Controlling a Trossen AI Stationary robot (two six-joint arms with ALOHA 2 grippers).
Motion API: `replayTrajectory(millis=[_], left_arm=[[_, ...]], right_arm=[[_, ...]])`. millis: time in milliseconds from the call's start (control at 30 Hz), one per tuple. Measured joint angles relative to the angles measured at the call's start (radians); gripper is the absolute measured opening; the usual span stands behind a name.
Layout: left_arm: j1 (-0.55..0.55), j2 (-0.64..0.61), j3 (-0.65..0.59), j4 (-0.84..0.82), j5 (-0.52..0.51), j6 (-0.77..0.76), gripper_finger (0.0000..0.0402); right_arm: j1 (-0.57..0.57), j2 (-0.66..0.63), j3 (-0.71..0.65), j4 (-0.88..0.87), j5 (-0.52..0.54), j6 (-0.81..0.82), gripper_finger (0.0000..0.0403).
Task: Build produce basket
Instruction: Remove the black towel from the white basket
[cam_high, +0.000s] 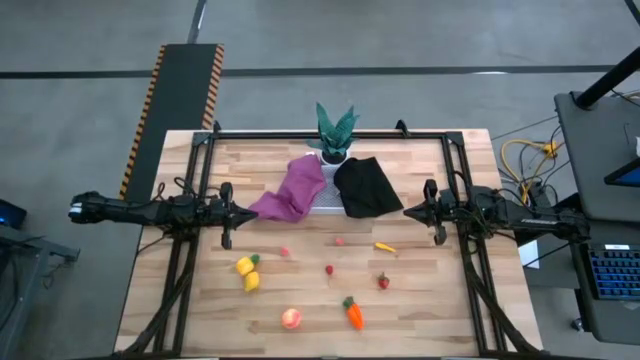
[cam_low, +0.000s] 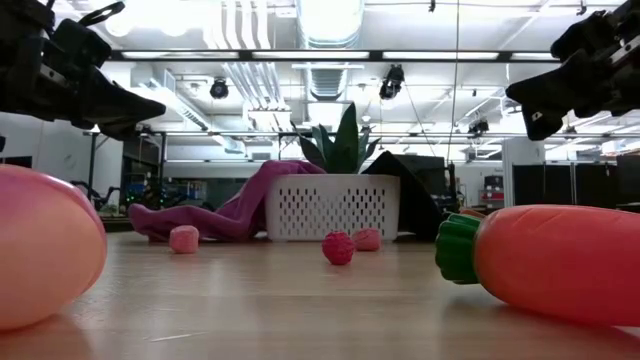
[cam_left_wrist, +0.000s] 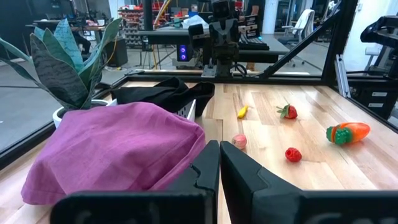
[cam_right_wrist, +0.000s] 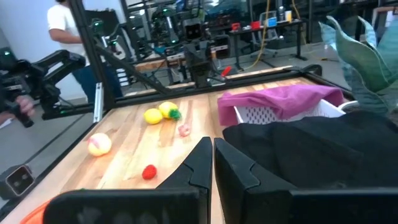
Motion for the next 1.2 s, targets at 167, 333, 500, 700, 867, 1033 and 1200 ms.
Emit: replayTrajectory(millis=[167,333,500,700,867,1033,1200], left_arm=[[0.000,-0.001,0.000,0.000,0.000,-0.001,0.0000],[0.000,0.001,0.000,0.000,0.003,-0.001,0.0000],[0.000,-0.002,0.000,0.006,-0.012,0.023,0.0000],[0.000,-0.002,0.000,0.006,-0.013,0.025,0.0000],[0.000,0.001,0.000,0.037,-0.020,0.026,0.0001],[0.000,0.000,0.000,0.091,-0.022,0.026,0.0028],[0.000,-0.002,0.000,0.166,-0.023,0.026,0.0064]], right_arm=[[0.000,0.000,0.000,0.016,0.000,0.006,0.0009],[0.000,0.000,0.000,0.058,0.003,-0.001,0.0009],[0.000,0.000,0.000,0.080,0.011,0.032,0.0009],[0.002,0.030,0.000,0.157,-0.046,0.048,0.0051],[0.037,0.128,0.000,0.375,-0.080,0.022,0.0148],[0.136,0.293,0.027,0.580,-0.078,-0.104,0.0244],[0.246,0.448,0.195,0.538,0.014,-0.245,0.0287]])
